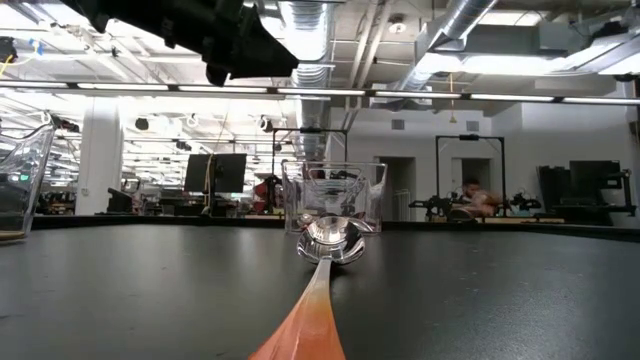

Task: Sort silverware by color (type)
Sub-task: Put the gold knife into the bottom right transparent bin, then put the orange spoon into the top transparent bin

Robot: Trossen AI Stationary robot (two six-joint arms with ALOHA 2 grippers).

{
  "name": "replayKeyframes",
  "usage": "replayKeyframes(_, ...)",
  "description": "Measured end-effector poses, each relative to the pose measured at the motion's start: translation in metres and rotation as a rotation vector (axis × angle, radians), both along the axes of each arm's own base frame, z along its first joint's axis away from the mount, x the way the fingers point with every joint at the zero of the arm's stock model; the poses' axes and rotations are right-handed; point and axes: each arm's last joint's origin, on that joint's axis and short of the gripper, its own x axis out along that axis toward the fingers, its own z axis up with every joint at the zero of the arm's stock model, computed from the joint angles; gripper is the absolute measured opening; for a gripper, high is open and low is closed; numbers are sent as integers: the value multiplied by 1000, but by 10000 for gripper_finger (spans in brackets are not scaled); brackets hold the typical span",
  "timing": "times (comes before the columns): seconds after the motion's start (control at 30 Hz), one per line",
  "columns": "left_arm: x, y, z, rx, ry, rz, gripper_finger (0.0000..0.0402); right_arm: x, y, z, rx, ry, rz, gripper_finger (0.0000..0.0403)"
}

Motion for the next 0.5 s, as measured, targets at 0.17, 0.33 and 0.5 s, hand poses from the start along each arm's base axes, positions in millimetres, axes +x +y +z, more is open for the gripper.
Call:
replayKeyframes(0.17,-1,0,-4,-25,32,-8,123,0,-5,2,-19,5,-3,124)
replayKeyframes(0.33,-2,0,-7,-41,61,-1,123,4,-12,11,-37,-115,-38,172)
replayKeyframes(0.5,-2,0,-8,-43,62,0,123,18,-20,27,-100,-365,-36,193)
